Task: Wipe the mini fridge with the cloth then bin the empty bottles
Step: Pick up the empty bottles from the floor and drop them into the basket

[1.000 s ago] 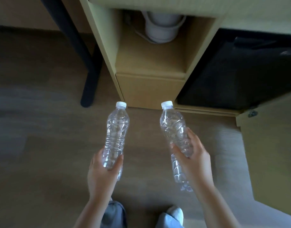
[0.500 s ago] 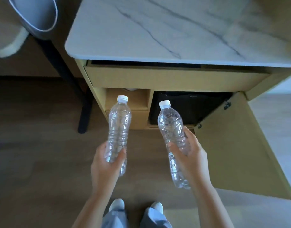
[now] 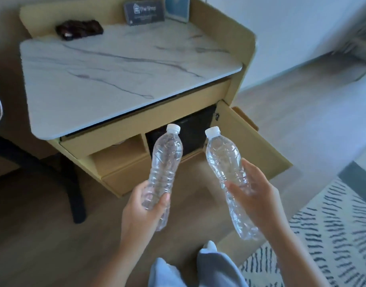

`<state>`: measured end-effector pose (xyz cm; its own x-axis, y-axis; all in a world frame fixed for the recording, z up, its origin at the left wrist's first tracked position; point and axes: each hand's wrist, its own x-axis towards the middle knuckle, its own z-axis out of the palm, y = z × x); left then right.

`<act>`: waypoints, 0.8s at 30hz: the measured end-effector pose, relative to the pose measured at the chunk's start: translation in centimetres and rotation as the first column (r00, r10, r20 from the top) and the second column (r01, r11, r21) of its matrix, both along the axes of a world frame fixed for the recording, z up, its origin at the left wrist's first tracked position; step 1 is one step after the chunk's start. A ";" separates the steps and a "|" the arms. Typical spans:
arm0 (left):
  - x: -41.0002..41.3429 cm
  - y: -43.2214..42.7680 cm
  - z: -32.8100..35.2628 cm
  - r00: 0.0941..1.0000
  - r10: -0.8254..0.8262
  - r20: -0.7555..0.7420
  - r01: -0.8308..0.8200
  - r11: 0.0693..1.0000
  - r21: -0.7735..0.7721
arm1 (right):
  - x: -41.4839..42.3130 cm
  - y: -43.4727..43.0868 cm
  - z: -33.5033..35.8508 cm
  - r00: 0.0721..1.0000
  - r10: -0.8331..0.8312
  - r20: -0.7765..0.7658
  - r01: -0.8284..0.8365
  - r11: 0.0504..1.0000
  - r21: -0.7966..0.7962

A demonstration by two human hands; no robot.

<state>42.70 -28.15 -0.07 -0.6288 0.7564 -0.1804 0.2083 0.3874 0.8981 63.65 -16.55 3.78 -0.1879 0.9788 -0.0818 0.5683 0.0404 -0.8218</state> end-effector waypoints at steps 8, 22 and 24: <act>3.3 2.9 1.7 0.945 -0.327 -0.020 0.327 0.945 -0.006 | 5.1 -2.3 4.1 0.970 -0.241 0.037 0.235 0.965 0.118; 26.6 10.2 3.4 0.807 -0.589 0.042 0.584 0.806 0.096 | 29.5 -3.3 4.4 0.836 -0.546 0.059 0.537 0.835 0.121; 31.0 11.1 3.6 0.810 -0.579 0.090 0.574 0.815 0.078 | 34.3 -3.6 4.4 0.819 -0.572 0.032 0.568 0.818 0.089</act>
